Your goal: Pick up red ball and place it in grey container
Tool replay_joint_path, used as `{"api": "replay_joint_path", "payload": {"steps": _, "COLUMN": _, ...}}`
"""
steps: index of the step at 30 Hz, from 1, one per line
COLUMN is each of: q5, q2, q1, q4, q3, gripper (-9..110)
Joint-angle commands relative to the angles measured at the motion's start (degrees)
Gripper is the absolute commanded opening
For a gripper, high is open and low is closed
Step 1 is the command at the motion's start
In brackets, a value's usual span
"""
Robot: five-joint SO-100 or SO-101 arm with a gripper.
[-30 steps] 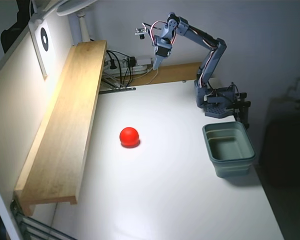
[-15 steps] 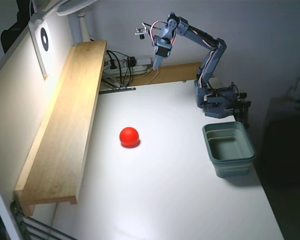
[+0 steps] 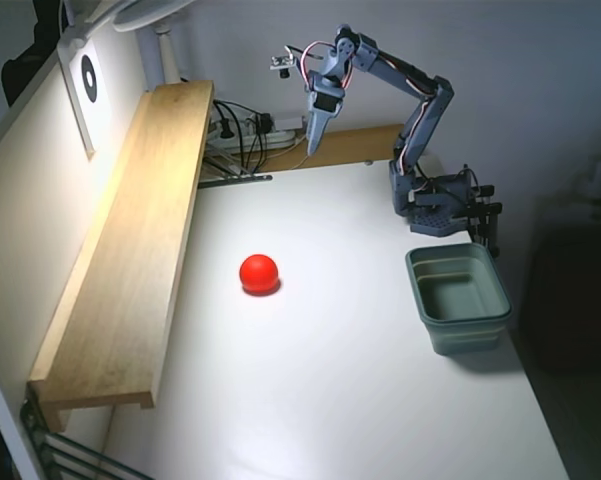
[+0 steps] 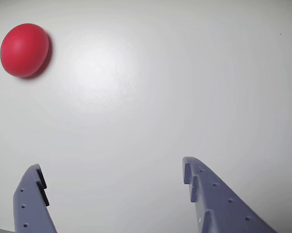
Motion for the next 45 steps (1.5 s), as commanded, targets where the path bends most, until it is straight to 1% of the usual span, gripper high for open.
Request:
{"api": "replay_joint_path", "payload": {"steps": 1, "q5": 0.09, "q2": 1.64, "q1": 0.56, "q4": 0.6, "q3": -1.86, "gripper": 38}}
{"api": "replay_joint_path", "payload": {"steps": 7, "q5": 0.09, "q2": 1.64, "q1": 0.0, "q4": 0.6, "q3": -1.86, "gripper": 38}}
{"api": "replay_joint_path", "payload": {"steps": 15, "q5": 0.09, "q2": 1.64, "q1": -13.69, "q4": 0.6, "q3": -1.86, "gripper": 38}}
{"api": "replay_joint_path", "payload": {"steps": 22, "q5": 0.09, "q2": 1.64, "q1": -20.84, "q4": 0.6, "q3": -1.86, "gripper": 38}}
{"api": "replay_joint_path", "payload": {"steps": 32, "q5": 0.09, "q2": 2.29, "q1": -21.06, "q4": 0.6, "q3": -0.36, "gripper": 38}}
{"api": "replay_joint_path", "payload": {"steps": 36, "q5": 0.09, "q2": 4.66, "q1": -21.06, "q4": 0.39, "q3": 5.15, "gripper": 38}}
{"api": "replay_joint_path", "payload": {"steps": 45, "q5": 0.09, "q2": 9.47, "q1": -21.06, "q4": -6.78, "q3": 16.83, "gripper": 38}}
